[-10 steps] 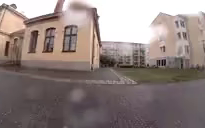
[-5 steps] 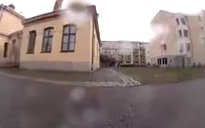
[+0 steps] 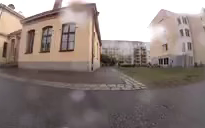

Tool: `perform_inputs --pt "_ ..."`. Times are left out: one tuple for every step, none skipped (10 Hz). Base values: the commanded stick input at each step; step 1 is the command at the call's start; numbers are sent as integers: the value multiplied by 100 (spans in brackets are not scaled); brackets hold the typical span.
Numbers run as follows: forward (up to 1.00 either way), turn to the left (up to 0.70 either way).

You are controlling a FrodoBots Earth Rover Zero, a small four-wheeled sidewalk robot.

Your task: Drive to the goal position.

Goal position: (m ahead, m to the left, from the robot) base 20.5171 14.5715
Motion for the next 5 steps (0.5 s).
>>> perform_inputs --pt "85 0" --pt "85 0" --pt "85 0" --pt "85 0" --pt "85 0"
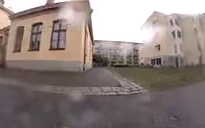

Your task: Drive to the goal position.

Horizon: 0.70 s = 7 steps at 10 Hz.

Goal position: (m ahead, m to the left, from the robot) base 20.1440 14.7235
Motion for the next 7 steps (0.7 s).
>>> perform_inputs --pt "85 0" --pt "85 0" --pt "85 0" --pt "85 0" --pt "85 0" --pt "85 0" --pt "85 0"
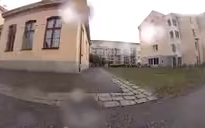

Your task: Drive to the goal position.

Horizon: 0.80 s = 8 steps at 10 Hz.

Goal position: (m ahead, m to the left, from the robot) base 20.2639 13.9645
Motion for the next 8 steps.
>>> perform_inputs --pt "85 0" --pt "85 0" --pt "85 0" --pt "85 0" --pt "85 0" --pt "85 0" --pt "85 0" --pt "85 0"
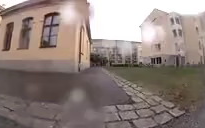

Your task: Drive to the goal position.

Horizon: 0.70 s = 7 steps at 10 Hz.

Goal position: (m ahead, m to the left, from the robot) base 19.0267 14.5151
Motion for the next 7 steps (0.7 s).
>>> perform_inputs --pt "85 0" --pt "85 0" --pt "85 0" --pt "85 0" --pt "85 0" --pt "85 0" --pt "85 0"
